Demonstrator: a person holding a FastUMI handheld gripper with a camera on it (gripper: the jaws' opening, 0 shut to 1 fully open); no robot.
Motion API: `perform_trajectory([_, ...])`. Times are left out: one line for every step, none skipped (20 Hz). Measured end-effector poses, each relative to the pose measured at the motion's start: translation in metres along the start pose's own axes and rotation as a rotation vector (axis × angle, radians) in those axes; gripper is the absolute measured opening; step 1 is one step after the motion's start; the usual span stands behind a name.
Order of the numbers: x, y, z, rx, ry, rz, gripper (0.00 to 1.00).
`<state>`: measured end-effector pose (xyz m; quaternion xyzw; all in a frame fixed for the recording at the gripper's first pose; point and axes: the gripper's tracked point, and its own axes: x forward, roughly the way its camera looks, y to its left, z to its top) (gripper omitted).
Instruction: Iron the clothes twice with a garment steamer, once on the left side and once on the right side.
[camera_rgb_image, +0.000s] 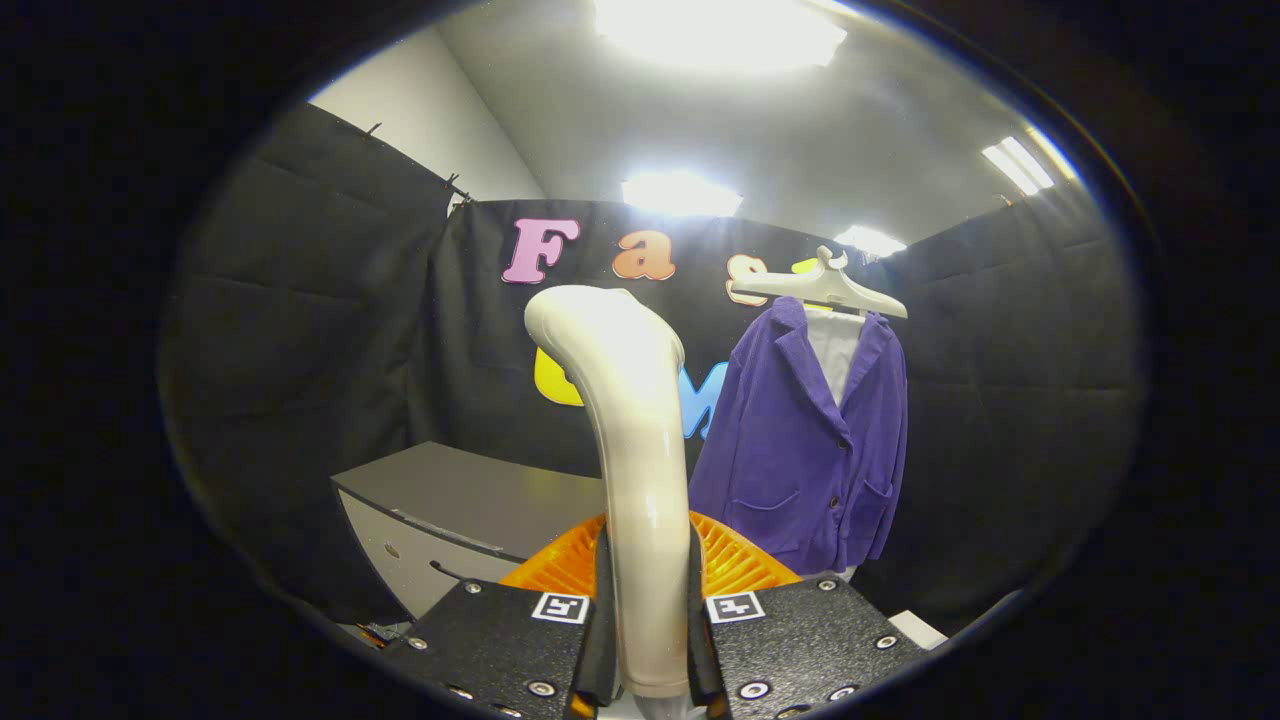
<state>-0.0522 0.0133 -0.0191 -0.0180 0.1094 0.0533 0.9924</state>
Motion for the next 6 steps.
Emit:
perform_trajectory([0.0047,0.0021,0.0019,-0.001,-0.001,0.009,0.28])
perform_trajectory([0.0076,0.0023,0.0035,-0.004,-0.001,0.019,0.28])
perform_trajectory([0.0092,0.0022,0.0019,-0.006,0.006,0.028,0.28])
perform_trajectory([0.0101,0.0005,0.0015,-0.006,0.015,0.035,0.28])
perform_trajectory([0.0083,-0.0032,0.0024,-0.001,0.02,0.04,0.28])
perform_trajectory([0.0064,-0.0056,0.0051,0.004,0.018,0.044,0.28])
